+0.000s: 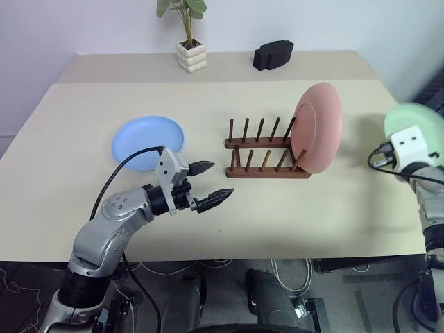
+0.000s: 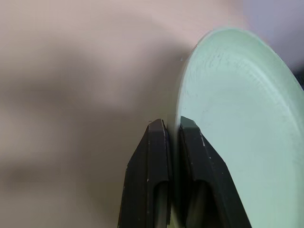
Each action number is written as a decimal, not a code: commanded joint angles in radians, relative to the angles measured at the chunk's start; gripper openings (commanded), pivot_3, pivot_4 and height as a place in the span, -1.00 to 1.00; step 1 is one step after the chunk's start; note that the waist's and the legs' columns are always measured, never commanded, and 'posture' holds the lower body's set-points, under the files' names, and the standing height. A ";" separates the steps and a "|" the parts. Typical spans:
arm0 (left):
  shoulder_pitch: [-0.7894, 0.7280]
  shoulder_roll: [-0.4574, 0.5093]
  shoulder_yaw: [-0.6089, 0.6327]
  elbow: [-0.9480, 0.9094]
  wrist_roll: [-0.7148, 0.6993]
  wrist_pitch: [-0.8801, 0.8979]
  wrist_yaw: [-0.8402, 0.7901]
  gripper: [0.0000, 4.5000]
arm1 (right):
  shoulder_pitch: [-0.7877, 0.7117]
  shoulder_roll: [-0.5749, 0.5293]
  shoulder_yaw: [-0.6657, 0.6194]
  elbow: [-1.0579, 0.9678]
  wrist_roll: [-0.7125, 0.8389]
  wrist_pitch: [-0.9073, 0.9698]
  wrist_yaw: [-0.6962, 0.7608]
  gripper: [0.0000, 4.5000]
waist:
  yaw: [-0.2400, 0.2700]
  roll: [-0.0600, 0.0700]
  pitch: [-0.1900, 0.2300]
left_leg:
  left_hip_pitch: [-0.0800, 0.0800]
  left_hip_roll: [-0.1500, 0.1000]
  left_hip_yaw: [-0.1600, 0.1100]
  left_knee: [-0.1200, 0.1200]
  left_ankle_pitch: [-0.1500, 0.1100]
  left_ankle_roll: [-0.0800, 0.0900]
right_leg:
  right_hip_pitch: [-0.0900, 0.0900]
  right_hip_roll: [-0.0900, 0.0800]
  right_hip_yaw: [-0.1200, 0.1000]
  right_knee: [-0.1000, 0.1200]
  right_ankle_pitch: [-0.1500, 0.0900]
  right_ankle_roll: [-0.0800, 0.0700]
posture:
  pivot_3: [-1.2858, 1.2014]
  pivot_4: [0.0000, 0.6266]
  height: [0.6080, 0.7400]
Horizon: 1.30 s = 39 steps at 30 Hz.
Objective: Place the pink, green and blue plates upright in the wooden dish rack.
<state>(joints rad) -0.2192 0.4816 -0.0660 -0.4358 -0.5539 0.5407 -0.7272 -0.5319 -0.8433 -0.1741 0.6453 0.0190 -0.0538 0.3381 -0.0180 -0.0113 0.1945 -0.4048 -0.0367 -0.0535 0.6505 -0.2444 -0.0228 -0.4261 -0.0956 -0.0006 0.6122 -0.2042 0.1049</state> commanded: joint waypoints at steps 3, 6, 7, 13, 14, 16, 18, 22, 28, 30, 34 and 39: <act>-0.021 -0.001 -0.004 -0.011 0.010 -0.021 -0.008 1.00 | -0.193 -0.040 -0.036 -0.250 -0.016 -0.154 -0.039 -0.98 | -0.001 0.001 0.001 | 0.000 0.000 0.000 0.000 0.000 0.000 | 0.000 0.000 0.000 0.000 0.000 0.000 | 0.03 -0.52 0.94; -0.021 -0.005 -0.005 -0.009 0.014 -0.023 -0.005 1.00 | -0.271 -0.022 -0.026 -0.341 0.015 -0.183 0.007 -0.98 | 0.004 0.001 0.001 | 0.000 0.000 0.000 -0.001 0.000 0.000 | -0.001 0.000 0.000 0.000 0.000 0.000 | 0.03 -0.52 0.94; -0.020 -0.006 -0.005 -0.010 0.015 -0.024 -0.004 1.00 | -0.290 -0.011 -0.021 -0.371 0.032 -0.187 0.030 -0.98 | 0.006 0.001 0.001 | 0.000 0.000 0.000 -0.001 0.000 0.000 | -0.001 0.000 0.000 0.000 0.000 0.001 | 0.03 -0.52 0.94; -0.011 -0.013 -0.001 -0.012 0.026 -0.028 0.001 1.00 | -0.320 0.095 0.016 -0.602 0.282 -0.041 0.215 -0.98 | 0.007 -0.001 0.000 | -0.001 0.000 -0.001 0.000 0.000 0.000 | 0.000 0.000 0.000 -0.001 0.000 0.000 | 0.03 -0.52 0.94; -0.009 -0.014 0.001 -0.012 0.027 -0.029 0.003 1.00 | -0.308 0.129 0.031 -0.678 0.380 0.036 0.249 -0.98 | 0.006 -0.001 0.000 | -0.001 0.000 -0.001 0.000 0.000 0.000 | 0.000 0.000 0.000 0.000 0.000 0.000 | 0.03 -0.52 0.94; -0.007 -0.015 0.004 -0.011 0.031 -0.032 0.007 1.00 | -0.274 0.186 0.049 -0.813 0.561 0.192 0.288 -0.98 | 0.002 -0.001 0.000 | -0.001 0.001 -0.004 -0.001 0.000 0.000 | 0.000 0.000 0.000 0.000 0.000 0.000 | 0.03 -0.52 0.94; -0.002 -0.013 0.007 -0.014 0.033 -0.033 0.009 1.00 | -0.233 0.217 0.051 -0.900 0.666 0.301 0.293 -0.98 | 0.005 0.000 0.000 | 0.000 0.002 -0.006 -0.002 0.000 0.000 | -0.001 0.000 0.000 0.001 0.001 0.002 | 0.03 -0.52 0.94; 0.009 -0.008 0.017 -0.020 0.033 -0.035 0.011 1.00 | -0.189 0.325 0.024 -1.027 0.922 0.493 0.158 -0.98 | 0.008 0.000 0.000 | -0.001 0.002 -0.007 -0.001 0.000 0.000 | -0.001 -0.001 0.000 0.001 0.000 0.000 | 0.03 -0.52 0.94; 0.014 -0.007 0.020 -0.023 0.035 -0.035 0.014 1.00 | -0.120 0.459 -0.002 -1.091 1.124 0.612 -0.066 -0.98 | 0.007 0.000 0.000 | -0.001 0.001 -0.007 0.000 0.000 0.000 | -0.001 -0.001 -0.001 0.001 0.000 0.000 | 0.03 -0.52 0.94; 0.016 -0.006 0.023 -0.024 0.035 -0.035 0.014 1.00 | -0.089 0.483 -0.017 -1.090 1.140 0.625 -0.130 -0.98 | 0.007 0.000 0.000 | -0.001 0.001 -0.006 0.000 0.000 0.000 | -0.001 -0.001 -0.001 0.001 0.000 0.000 | 0.03 -0.52 0.94; 0.018 -0.004 0.025 -0.025 0.036 -0.035 0.014 1.00 | -0.062 0.494 -0.049 -1.077 1.172 0.639 -0.196 -0.98 | 0.006 0.000 0.001 | -0.001 0.001 -0.006 0.000 0.000 0.000 | -0.001 -0.001 0.000 0.001 0.000 0.000 | 0.03 -0.52 0.94; 0.011 -0.006 0.022 -0.021 0.040 -0.035 0.012 1.00 | -0.028 0.504 -0.083 -1.051 1.215 0.661 -0.274 -0.98 | 0.005 0.000 0.000 | -0.001 0.001 -0.005 -0.001 0.000 0.000 | -0.002 0.000 -0.001 0.001 0.000 0.000 | 0.03 -0.52 0.94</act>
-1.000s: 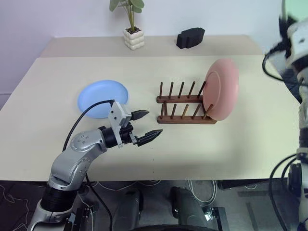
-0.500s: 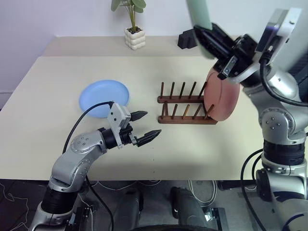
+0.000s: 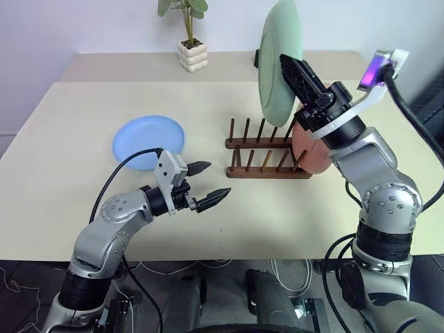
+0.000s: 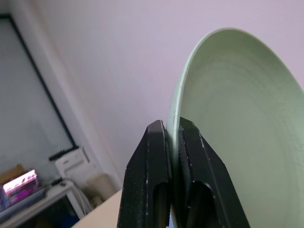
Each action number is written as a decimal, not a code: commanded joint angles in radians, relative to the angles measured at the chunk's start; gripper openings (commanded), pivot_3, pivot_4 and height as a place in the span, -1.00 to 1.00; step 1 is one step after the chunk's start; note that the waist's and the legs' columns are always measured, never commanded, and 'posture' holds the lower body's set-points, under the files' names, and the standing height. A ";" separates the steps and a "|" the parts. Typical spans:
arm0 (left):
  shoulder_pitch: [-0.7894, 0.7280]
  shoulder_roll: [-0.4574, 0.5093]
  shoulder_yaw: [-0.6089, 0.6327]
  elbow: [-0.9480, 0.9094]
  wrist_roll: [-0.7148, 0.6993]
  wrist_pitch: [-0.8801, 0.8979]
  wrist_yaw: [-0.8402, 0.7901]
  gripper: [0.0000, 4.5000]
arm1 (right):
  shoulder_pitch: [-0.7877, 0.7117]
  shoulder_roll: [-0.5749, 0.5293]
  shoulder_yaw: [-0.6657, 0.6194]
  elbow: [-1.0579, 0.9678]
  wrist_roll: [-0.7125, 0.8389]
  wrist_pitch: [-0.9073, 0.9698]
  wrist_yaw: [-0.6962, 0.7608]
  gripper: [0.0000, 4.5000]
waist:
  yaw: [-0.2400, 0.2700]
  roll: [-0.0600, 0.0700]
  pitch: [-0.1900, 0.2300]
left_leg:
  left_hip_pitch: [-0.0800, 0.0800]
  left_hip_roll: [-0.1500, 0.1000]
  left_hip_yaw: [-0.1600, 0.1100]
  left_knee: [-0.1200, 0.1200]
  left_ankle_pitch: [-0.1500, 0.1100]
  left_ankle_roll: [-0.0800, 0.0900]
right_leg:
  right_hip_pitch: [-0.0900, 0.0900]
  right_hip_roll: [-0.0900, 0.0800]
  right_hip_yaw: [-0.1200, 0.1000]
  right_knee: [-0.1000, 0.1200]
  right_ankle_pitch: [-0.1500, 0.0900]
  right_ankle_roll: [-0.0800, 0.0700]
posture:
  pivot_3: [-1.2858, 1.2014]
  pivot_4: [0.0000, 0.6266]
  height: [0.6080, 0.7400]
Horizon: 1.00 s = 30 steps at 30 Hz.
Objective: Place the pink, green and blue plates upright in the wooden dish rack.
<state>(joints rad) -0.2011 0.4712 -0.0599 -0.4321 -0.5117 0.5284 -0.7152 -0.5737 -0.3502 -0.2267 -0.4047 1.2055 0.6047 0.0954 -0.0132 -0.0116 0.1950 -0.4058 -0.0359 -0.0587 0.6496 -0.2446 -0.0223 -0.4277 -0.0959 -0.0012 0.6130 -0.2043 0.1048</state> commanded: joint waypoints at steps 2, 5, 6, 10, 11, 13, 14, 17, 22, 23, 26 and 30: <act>-0.007 0.005 0.016 -0.024 -0.002 -0.022 -0.001 1.00 | 0.039 0.012 -0.032 -0.001 0.035 0.012 -0.044 -0.98 | 0.000 0.000 0.000 | 0.000 0.000 0.001 0.000 0.000 0.000 | 0.000 0.000 0.000 0.000 0.000 0.000 | 0.03 -0.52 0.94; -0.006 0.005 0.017 -0.025 -0.003 -0.021 -0.002 1.00 | 0.055 0.014 -0.031 -0.004 0.039 0.018 -0.055 -0.98 | 0.000 0.000 0.000 | 0.000 0.000 0.001 0.000 0.000 0.000 | 0.000 0.000 0.000 0.000 0.000 0.000 | 0.03 -0.52 0.94; -0.006 0.006 0.017 -0.025 -0.003 -0.021 -0.003 1.00 | 0.063 0.018 -0.029 -0.006 0.044 0.022 -0.059 -0.98 | -0.001 0.000 0.000 | 0.000 0.000 0.001 0.000 0.000 0.000 | 0.000 0.000 0.000 0.000 0.000 0.000 | 0.03 -0.52 0.94; -0.007 0.006 0.016 -0.025 -0.003 -0.020 -0.004 1.00 | 0.086 0.031 -0.024 -0.008 0.059 0.032 -0.074 -0.98 | 0.000 0.000 0.000 | 0.000 0.000 0.001 0.000 0.000 0.000 | 0.000 0.000 0.000 0.000 0.000 0.000 | 0.03 -0.52 0.94; -0.006 0.007 0.017 -0.025 -0.003 -0.020 -0.004 1.00 | 0.090 0.036 -0.026 -0.006 0.068 0.033 -0.083 -0.98 | 0.000 0.000 0.000 | 0.000 0.000 0.001 0.000 0.000 0.000 | 0.000 0.000 0.000 0.000 0.000 0.000 | 0.03 -0.52 0.94; -0.005 0.007 0.017 -0.025 -0.003 -0.020 -0.003 1.00 | 0.097 0.043 -0.032 0.000 0.080 0.037 -0.095 -0.98 | 0.000 0.000 0.000 | 0.000 0.000 0.001 0.000 0.000 0.000 | 0.000 0.000 0.000 0.000 0.000 0.000 | 0.03 -0.52 0.94; -0.005 0.007 0.017 -0.025 -0.004 -0.019 -0.003 1.00 | 0.099 0.043 -0.034 0.004 0.084 0.039 -0.100 -0.98 | 0.000 0.000 0.000 | 0.000 0.000 0.001 0.000 0.000 0.000 | 0.000 0.000 0.000 0.000 0.000 0.000 | 0.03 -0.52 0.94; -0.006 0.007 0.017 -0.025 -0.003 -0.019 -0.003 1.00 | 0.104 0.045 -0.039 0.013 0.102 0.046 -0.116 -0.98 | -0.001 0.000 0.000 | 0.000 0.000 0.001 0.000 0.000 0.000 | 0.000 0.000 0.000 0.000 0.000 0.000 | 0.03 -0.52 0.94; -0.006 0.006 0.017 -0.024 -0.002 -0.020 -0.001 1.00 | 0.114 0.044 -0.042 0.020 0.122 0.049 -0.128 -0.98 | -0.001 0.000 0.000 | 0.000 0.000 0.001 0.000 0.000 0.000 | 0.000 0.000 0.000 0.000 0.000 0.000 | 0.03 -0.52 0.94; -0.007 0.006 0.017 -0.024 -0.002 -0.020 -0.001 1.00 | 0.118 0.042 -0.041 0.020 0.123 0.050 -0.128 -0.84 | 0.000 0.000 0.000 | 0.000 0.000 0.001 0.000 0.000 0.000 | 0.000 0.000 0.000 0.000 0.000 0.000 | 0.03 -0.52 0.94; -0.007 0.006 0.016 -0.024 -0.001 -0.020 -0.001 1.00 | 0.122 0.043 -0.041 0.020 0.131 0.051 -0.128 -0.32 | -0.001 0.000 0.000 | 0.000 0.000 0.001 0.000 0.000 0.000 | 0.000 0.000 0.000 0.000 0.000 0.000 | 0.03 -0.52 0.94; -0.004 0.005 0.017 -0.025 -0.001 -0.020 0.000 1.00 | 0.123 0.042 -0.041 0.020 0.127 0.052 -0.125 0.60 | 0.000 0.000 0.000 | 0.000 0.000 0.001 0.000 0.000 0.000 | 0.000 0.000 0.000 0.000 0.000 0.000 | 0.03 -0.52 0.94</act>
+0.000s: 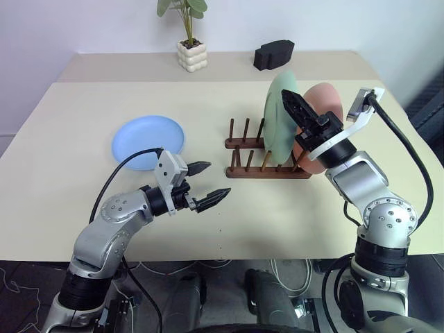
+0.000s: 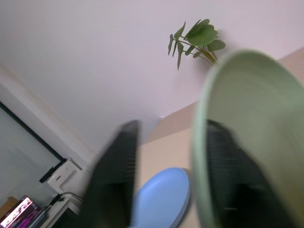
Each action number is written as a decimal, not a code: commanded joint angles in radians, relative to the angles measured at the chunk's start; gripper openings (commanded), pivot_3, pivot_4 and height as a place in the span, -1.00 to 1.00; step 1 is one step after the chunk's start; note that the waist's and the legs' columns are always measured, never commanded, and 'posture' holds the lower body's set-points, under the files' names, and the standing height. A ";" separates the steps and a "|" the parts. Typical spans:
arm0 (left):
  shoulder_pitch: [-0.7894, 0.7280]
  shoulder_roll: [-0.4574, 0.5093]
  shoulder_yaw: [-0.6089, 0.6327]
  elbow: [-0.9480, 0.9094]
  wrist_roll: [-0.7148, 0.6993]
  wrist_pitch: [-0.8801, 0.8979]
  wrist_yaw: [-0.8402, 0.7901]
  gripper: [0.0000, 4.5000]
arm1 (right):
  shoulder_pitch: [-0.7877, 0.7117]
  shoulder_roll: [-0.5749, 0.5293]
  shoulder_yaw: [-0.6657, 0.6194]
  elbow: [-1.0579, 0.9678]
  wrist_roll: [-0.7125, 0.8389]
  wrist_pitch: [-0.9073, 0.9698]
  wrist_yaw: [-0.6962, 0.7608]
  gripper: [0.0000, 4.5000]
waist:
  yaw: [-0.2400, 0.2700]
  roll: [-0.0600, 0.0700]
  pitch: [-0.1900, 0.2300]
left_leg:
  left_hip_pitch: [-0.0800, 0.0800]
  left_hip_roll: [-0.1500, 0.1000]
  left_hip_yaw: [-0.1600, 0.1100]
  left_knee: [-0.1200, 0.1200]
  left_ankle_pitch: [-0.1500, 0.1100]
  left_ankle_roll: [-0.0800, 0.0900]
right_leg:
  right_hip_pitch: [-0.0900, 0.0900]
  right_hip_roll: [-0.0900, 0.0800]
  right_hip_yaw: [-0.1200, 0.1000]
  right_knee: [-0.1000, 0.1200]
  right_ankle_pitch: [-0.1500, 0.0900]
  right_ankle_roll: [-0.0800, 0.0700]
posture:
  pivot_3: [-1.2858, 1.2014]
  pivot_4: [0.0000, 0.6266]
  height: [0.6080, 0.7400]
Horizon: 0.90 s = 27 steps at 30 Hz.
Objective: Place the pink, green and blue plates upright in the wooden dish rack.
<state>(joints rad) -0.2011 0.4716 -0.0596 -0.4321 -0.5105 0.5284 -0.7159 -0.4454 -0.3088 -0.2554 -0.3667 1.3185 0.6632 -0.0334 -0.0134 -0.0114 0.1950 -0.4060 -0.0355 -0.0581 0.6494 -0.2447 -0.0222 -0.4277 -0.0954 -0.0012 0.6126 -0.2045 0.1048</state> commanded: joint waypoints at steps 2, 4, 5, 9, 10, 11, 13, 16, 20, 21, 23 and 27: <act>-0.003 0.005 0.017 -0.027 -0.002 -0.019 0.002 1.00 | -0.005 0.000 -0.011 -0.020 0.009 -0.007 0.005 0.99 | 0.000 0.000 0.000 | 0.000 0.000 0.000 0.000 0.000 0.000 | 0.000 0.000 0.000 0.000 0.000 0.000 | 0.03 -0.52 0.94; -0.003 0.005 0.016 -0.027 -0.002 -0.019 0.003 1.00 | -0.006 0.000 -0.011 -0.021 0.005 -0.010 0.007 0.99 | 0.000 0.000 0.000 | 0.000 0.000 0.000 0.000 0.000 0.000 | 0.000 0.000 0.000 0.000 0.000 0.000 | 0.03 -0.52 0.94; -0.003 0.005 0.016 -0.027 -0.002 -0.019 0.003 1.00 | -0.008 0.000 -0.011 -0.021 0.003 -0.012 0.007 0.99 | 0.000 0.000 0.000 | 0.000 0.000 0.000 0.000 0.000 0.000 | 0.000 0.000 0.000 0.000 0.000 0.000 | 0.03 -0.52 0.94; -0.003 0.003 0.014 -0.027 -0.002 -0.019 0.002 1.00 | -0.015 -0.004 -0.015 -0.023 -0.009 -0.020 0.009 0.99 | 0.000 0.000 0.000 | 0.000 0.000 0.000 0.000 0.000 0.000 | 0.000 0.000 0.000 0.000 0.000 0.000 | 0.03 -0.52 0.94; -0.004 0.003 0.013 -0.027 -0.003 -0.019 0.002 1.00 | -0.017 -0.008 -0.016 -0.024 -0.016 -0.021 0.012 0.99 | 0.000 0.000 0.000 | 0.000 0.000 0.000 0.000 0.000 0.000 | 0.000 0.000 0.000 0.000 0.000 0.000 | 0.03 -0.52 0.94; -0.005 0.002 0.012 -0.026 -0.003 -0.019 0.002 1.00 | -0.019 -0.010 -0.018 -0.024 -0.016 -0.022 0.014 0.99 | 0.000 0.000 0.000 | 0.000 0.000 0.000 0.000 0.000 0.000 | 0.000 0.000 0.000 0.000 0.000 0.000 | 0.03 -0.52 0.94; -0.006 0.000 0.010 -0.024 -0.003 -0.019 0.002 1.00 | -0.021 -0.014 -0.022 -0.024 -0.016 -0.022 0.018 0.99 | 0.000 0.000 0.000 | 0.000 0.000 0.000 0.000 0.000 0.000 | 0.000 0.000 0.000 0.000 0.000 0.000 | 0.03 -0.52 0.94; -0.009 -0.002 0.007 -0.022 -0.002 -0.019 0.002 1.00 | -0.022 -0.026 -0.025 -0.027 -0.019 -0.019 0.028 0.99 | 0.000 0.000 0.000 | 0.000 0.000 0.000 0.000 0.000 0.000 | 0.000 0.000 0.000 0.000 0.000 0.000 | 0.03 -0.52 0.94; -0.010 -0.003 0.005 -0.019 0.000 -0.020 0.000 1.00 | -0.018 -0.055 -0.026 -0.032 -0.032 -0.014 0.046 0.99 | 0.000 0.000 0.000 | 0.000 0.000 0.000 0.000 0.000 0.000 | 0.000 0.000 0.000 0.000 0.000 0.000 | 0.03 -0.52 0.94; -0.010 -0.002 0.006 -0.018 0.000 -0.020 -0.001 1.00 | -0.016 -0.065 -0.026 -0.035 -0.039 -0.013 0.055 0.99 | 0.000 0.000 0.000 | 0.000 0.000 0.000 0.000 0.000 0.000 | 0.000 0.000 0.000 0.000 0.000 0.000 | 0.03 -0.52 0.94; -0.010 -0.001 0.006 -0.016 0.000 -0.022 -0.004 1.00 | -0.012 -0.091 -0.031 -0.044 -0.054 -0.014 0.076 0.99 | 0.001 0.000 0.000 | 0.000 0.000 0.000 0.000 0.000 0.000 | 0.000 0.000 0.000 -0.001 0.000 0.000 | 0.03 -0.52 0.94; -0.014 -0.001 0.007 -0.010 -0.002 -0.023 -0.010 1.00 | -0.010 -0.164 -0.038 -0.057 -0.101 -0.013 0.133 0.99 | 0.001 0.000 0.000 | 0.000 0.000 0.000 0.000 0.000 0.000 | 0.000 0.000 0.000 -0.001 0.000 0.000 | 0.03 -0.52 0.94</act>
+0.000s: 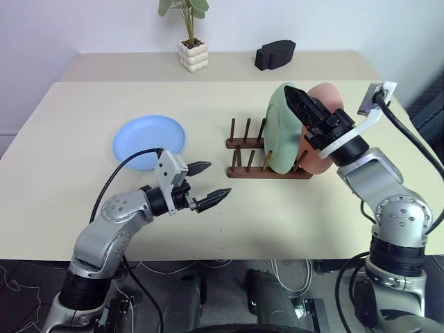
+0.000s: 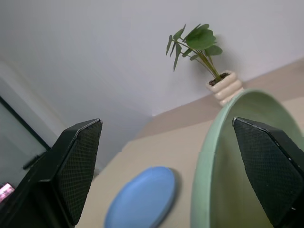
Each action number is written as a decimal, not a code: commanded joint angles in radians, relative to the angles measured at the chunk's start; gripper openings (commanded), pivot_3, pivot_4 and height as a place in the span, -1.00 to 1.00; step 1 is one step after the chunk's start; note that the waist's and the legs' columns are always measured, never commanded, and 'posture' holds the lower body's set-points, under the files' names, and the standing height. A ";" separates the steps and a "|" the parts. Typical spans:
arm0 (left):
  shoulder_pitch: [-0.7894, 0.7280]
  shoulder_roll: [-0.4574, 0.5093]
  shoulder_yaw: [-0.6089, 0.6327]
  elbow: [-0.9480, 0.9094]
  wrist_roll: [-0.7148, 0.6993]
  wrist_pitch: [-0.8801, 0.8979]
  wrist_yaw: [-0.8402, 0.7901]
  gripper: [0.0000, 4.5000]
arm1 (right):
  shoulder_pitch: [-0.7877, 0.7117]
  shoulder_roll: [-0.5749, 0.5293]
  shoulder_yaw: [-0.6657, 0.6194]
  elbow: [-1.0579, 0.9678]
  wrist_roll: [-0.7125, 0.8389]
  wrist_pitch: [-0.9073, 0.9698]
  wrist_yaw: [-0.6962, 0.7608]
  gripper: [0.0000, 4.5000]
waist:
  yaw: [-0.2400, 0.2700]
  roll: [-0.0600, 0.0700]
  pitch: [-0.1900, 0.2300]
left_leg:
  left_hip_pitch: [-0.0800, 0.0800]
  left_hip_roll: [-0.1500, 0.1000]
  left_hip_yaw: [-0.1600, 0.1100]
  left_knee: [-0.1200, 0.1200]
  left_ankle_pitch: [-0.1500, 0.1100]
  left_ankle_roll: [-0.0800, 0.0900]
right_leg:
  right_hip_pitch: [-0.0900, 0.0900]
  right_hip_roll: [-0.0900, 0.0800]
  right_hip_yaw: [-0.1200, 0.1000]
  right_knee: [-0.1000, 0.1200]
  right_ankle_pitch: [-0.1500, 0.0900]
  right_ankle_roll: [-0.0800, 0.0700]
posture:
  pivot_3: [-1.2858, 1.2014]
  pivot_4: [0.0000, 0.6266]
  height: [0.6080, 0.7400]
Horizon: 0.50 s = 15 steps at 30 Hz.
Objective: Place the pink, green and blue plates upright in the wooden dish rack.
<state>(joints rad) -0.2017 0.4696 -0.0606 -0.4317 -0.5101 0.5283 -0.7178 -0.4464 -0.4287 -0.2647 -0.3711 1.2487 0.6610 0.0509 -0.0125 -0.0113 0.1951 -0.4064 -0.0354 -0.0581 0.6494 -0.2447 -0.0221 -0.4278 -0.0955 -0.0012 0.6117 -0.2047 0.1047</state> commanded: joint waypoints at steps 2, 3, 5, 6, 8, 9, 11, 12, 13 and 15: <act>-0.017 0.000 0.006 -0.009 -0.002 -0.023 -0.009 1.00 | -0.007 -0.075 -0.025 -0.057 -0.058 -0.010 0.082 0.99 | 0.001 0.000 0.000 | 0.000 0.000 0.000 0.000 0.000 0.000 | 0.000 0.000 0.000 0.000 0.000 0.000 | 0.03 -0.52 0.94; -0.018 -0.001 0.006 -0.008 -0.003 -0.024 -0.010 1.00 | -0.006 -0.089 -0.023 -0.059 -0.069 -0.010 0.100 0.99 | 0.001 0.000 0.000 | 0.000 0.000 0.000 0.000 0.000 0.000 | 0.000 0.000 0.000 0.000 0.000 0.000 | 0.03 -0.52 0.94; -0.023 -0.002 0.005 -0.004 -0.002 -0.025 -0.011 1.00 | -0.009 -0.115 -0.015 -0.063 -0.100 -0.011 0.135 0.99 | 0.001 0.000 0.000 | 0.000 0.000 0.000 0.000 0.000 0.000 | 0.000 0.000 0.000 -0.001 0.000 0.000 | 0.03 -0.52 0.94; -0.024 -0.002 0.005 -0.002 0.001 -0.027 -0.011 1.00 | -0.012 -0.126 -0.009 -0.067 -0.120 -0.014 0.152 0.99 | 0.001 0.000 0.000 | 0.000 0.000 0.000 0.000 0.000 0.000 | 0.000 0.000 0.000 -0.001 0.000 0.000 | 0.03 -0.52 0.94; -0.028 -0.003 0.007 0.004 0.006 -0.033 -0.009 1.00 | -0.020 -0.148 0.007 -0.073 -0.168 -0.023 0.190 0.99 | 0.001 0.000 0.000 | 0.000 0.000 0.000 0.000 0.000 0.000 | 0.000 0.000 0.000 -0.001 0.000 0.000 | 0.03 -0.52 0.94; -0.030 -0.003 0.009 0.006 0.006 -0.036 -0.008 1.00 | -0.023 -0.157 0.014 -0.075 -0.192 -0.030 0.209 0.99 | 0.001 0.000 0.000 | 0.000 0.000 0.000 0.000 0.000 0.000 | 0.000 0.000 0.000 -0.001 0.000 0.000 | 0.03 -0.52 0.94; -0.059 -0.019 0.071 0.057 0.006 -0.026 0.060 1.00 | -0.054 -0.222 0.072 -0.089 -0.306 -0.065 0.305 0.99 | 0.001 0.001 0.000 | 0.000 0.000 0.000 0.000 0.000 0.000 | 0.000 0.000 0.000 -0.001 0.000 0.000 | 0.03 -0.52 0.94; -0.084 -0.024 0.119 0.102 0.013 -0.023 0.112 1.00 | -0.077 -0.256 0.113 -0.099 -0.370 -0.093 0.368 0.99 | 0.002 0.001 0.001 | 0.000 0.000 0.000 0.000 0.000 0.000 | 0.000 0.000 0.000 -0.001 0.000 0.000 | 0.03 -0.52 0.94; -0.106 -0.028 0.170 0.143 0.012 -0.019 0.158 1.00 | -0.098 -0.279 0.147 -0.103 -0.412 -0.113 0.420 0.99 | 0.000 0.000 0.001 | -0.001 0.000 0.000 0.000 0.000 0.000 | 0.000 0.000 -0.001 -0.001 0.000 0.000 | 0.03 -0.52 0.94; -0.132 -0.026 0.240 0.186 0.004 -0.021 0.208 1.00 | -0.129 -0.291 0.187 -0.093 -0.462 -0.143 0.484 0.99 | -0.004 -0.001 0.000 | -0.001 0.000 0.000 0.001 0.000 0.000 | -0.001 0.001 -0.001 -0.001 -0.001 0.002 | 0.03 -0.52 0.94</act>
<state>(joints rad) -0.3200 0.4359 0.1020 -0.2522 -0.5004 0.5197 -0.5573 -0.5438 -0.7104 -0.0994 -0.4343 0.8361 0.5646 0.4719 -0.0162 -0.0119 0.1954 -0.4069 -0.0349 -0.0579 0.6495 -0.2448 -0.0220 -0.4287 -0.0936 -0.0025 0.6110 -0.2060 0.1073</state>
